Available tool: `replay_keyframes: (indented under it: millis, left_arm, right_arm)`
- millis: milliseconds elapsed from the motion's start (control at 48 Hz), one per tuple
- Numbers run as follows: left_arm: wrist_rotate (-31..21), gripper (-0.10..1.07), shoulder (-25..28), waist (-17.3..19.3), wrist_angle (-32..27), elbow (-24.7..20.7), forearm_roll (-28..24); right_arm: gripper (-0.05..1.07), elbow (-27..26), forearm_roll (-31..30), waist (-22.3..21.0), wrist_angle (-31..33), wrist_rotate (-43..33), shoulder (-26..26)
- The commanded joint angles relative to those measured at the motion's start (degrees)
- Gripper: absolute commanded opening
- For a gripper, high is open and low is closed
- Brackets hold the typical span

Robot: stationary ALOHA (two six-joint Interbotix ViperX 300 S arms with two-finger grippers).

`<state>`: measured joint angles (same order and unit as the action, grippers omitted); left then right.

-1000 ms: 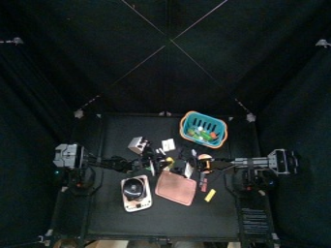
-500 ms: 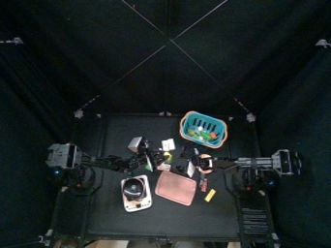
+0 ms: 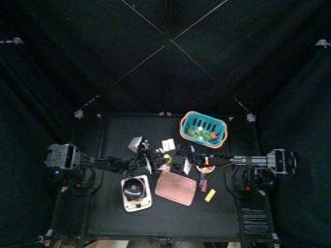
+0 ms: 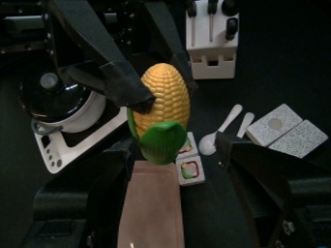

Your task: Remove corn husk

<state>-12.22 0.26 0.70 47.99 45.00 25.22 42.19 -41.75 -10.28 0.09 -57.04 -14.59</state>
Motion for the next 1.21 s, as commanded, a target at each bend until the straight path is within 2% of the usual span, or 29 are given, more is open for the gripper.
replay_keyframes:
  millis: [0, 250, 833, 1042, 1188]
  left_arm:
    - [0.18, 0.41, -0.79, 0.00, 0.70, -0.88, -0.18]
    - [0.18, 0.41, -0.62, 0.18, 0.70, -0.70, -0.09]
    - [0.18, 0.41, -0.35, 0.44, 0.79, -0.62, 0.00]
    - [0.18, 0.41, -0.44, 0.44, 0.79, -0.18, -0.09]
    - [0.18, 0.41, -0.88, 0.53, 0.79, 0.35, -0.18]
  right_arm:
    - [0.94, -1.41, -0.09, -0.09, -0.62, 0.09, -0.44]
    - [0.85, -1.41, -0.09, 0.35, -0.70, 0.18, -0.35]
    - [0.45, -1.85, -0.09, 0.26, -1.49, 0.09, -0.35]
    - [0.44, -1.41, -0.53, 0.26, -2.72, 0.26, -0.70]
    - [0.53, 0.26, -2.64, 0.35, -4.22, 0.18, -2.02]
